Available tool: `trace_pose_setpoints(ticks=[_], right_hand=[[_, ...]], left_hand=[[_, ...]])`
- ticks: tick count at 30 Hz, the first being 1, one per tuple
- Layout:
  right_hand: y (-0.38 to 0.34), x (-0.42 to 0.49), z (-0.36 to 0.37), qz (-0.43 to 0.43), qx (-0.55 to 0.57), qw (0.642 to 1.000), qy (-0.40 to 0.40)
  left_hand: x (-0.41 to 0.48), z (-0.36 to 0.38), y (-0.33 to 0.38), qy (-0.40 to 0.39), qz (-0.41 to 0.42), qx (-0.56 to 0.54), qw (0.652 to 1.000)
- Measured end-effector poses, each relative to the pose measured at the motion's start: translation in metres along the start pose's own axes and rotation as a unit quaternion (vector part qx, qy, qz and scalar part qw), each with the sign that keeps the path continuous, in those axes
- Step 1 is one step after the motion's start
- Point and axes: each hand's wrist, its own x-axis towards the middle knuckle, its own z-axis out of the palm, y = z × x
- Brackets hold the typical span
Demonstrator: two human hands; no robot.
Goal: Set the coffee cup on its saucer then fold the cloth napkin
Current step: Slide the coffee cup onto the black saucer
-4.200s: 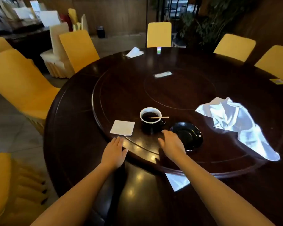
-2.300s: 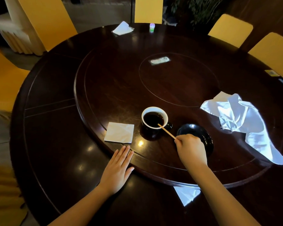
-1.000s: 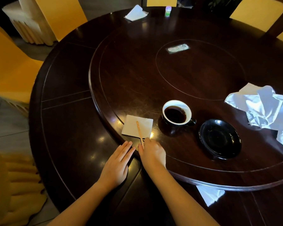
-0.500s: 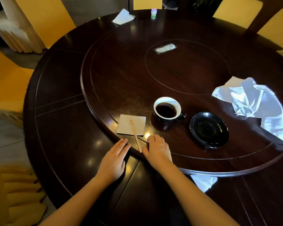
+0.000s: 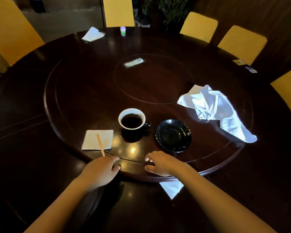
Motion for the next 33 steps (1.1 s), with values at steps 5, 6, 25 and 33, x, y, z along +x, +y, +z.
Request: trace_pose_setpoints(ticks=[5,6,25,33], right_hand=[[0.051,-0.028,-0.019,-0.012,0.038,0.999,0.024],[0.061,-0.033,-0.022,-0.009,0.049,0.998,0.032],[0.09,0.053,-0.076,-0.074,0.085,0.979,0.17],[0.06,0.095,-0.076,-0.083,0.139,0.979,0.124]], left_hand=[[0.022,0.012,0.059,-0.015,0.001,-0.035,0.999],[0.026,0.015,0.069,-0.013,-0.002,-0.038,0.999],[0.07,0.105,0.082,0.19,-0.068,0.037,0.979],[0.069,0.112,0.081,0.184,-0.088,0.086,0.975]])
